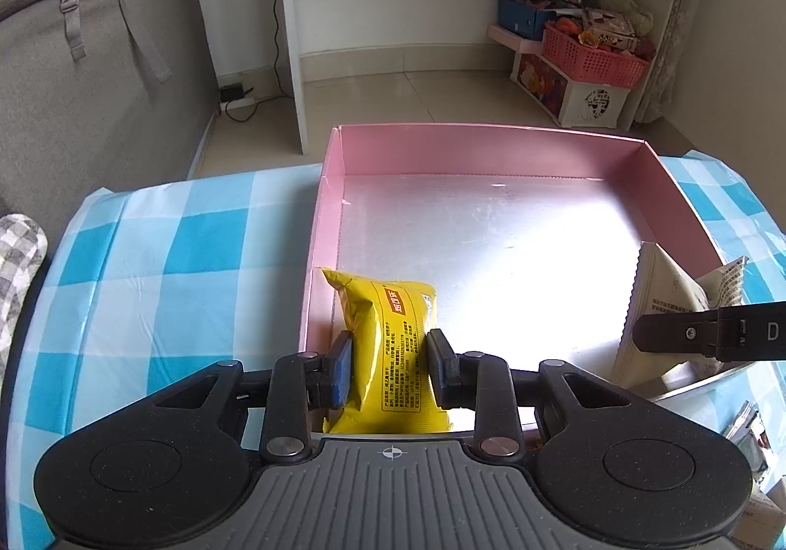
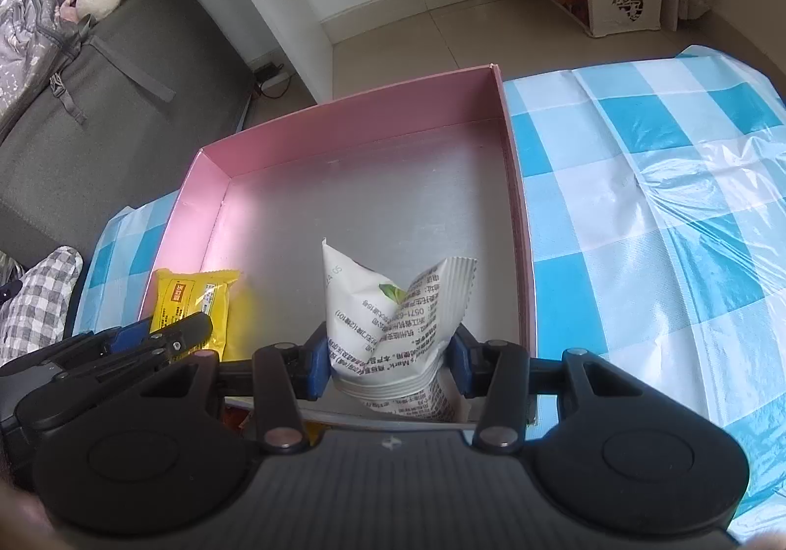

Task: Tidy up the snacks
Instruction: 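Lower both snacks into the pink box and open both tools, then withdraw both tools from the box back toward the snack pile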

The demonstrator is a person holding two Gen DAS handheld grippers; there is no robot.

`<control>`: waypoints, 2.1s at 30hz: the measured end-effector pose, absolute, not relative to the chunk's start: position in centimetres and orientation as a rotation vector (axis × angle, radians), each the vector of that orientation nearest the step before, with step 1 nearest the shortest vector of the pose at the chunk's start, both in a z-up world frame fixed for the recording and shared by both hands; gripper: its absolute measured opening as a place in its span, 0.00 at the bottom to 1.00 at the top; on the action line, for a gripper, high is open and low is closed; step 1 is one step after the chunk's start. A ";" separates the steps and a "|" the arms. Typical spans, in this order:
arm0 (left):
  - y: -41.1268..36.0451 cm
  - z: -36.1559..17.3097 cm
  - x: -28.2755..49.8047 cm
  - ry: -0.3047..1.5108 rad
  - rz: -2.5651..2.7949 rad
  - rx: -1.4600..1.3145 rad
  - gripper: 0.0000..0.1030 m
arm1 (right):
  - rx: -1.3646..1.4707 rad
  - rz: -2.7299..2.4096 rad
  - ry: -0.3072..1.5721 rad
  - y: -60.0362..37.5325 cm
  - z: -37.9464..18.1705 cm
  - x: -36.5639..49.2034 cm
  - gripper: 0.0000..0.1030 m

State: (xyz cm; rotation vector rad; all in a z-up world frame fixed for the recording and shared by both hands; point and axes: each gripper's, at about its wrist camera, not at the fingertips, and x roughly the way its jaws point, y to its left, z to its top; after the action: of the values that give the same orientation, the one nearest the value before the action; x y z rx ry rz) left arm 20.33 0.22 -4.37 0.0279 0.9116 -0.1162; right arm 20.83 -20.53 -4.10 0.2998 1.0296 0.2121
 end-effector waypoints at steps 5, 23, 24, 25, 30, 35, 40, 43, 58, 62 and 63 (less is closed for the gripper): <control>1.2 -4.2 19.5 0.960 -0.094 -0.008 0.29 | 0.306 0.227 1.035 -20.2 -4.0 20.4 0.43; -0.2 -0.8 15.9 0.866 -0.135 0.029 0.80 | 0.312 0.195 0.904 -21.8 0.2 17.4 0.86; -0.2 -0.5 15.4 0.860 -0.136 0.029 0.81 | 0.308 0.194 0.901 -21.8 0.4 17.1 0.91; -0.3 -0.2 14.9 0.856 -0.136 0.030 0.85 | 0.299 0.190 0.898 -21.9 0.4 16.8 0.92; -0.5 0.7 12.4 0.847 -0.130 0.042 0.92 | 0.245 0.180 0.887 -21.8 1.0 15.2 0.96; -0.3 1.2 9.9 0.848 -0.115 0.062 0.95 | 0.196 0.184 0.872 -21.6 1.5 13.3 0.99; 0.2 1.2 7.3 0.862 -0.109 0.044 0.96 | 0.168 0.180 0.868 -21.6 1.5 11.4 1.00; 0.3 1.1 5.9 0.857 -0.118 0.036 0.97 | 0.163 0.188 0.860 -21.7 1.2 10.3 1.00; 1.6 -2.1 1.8 0.847 -0.211 0.130 0.98 | 0.099 0.186 0.853 -22.7 -1.9 7.1 1.00; 2.4 -3.8 1.6 0.885 -0.221 0.152 0.97 | 0.088 0.145 0.894 -23.2 -3.0 7.2 1.00; 2.7 -4.1 1.5 0.894 -0.219 0.146 0.97 | 0.083 0.147 0.898 -23.2 -3.1 7.2 1.00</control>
State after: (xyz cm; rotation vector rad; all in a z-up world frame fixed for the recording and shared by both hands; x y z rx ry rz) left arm 1.51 2.67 -4.10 0.1459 0.8935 -0.2185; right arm 7.24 -23.18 -3.07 0.0833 0.8979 0.1466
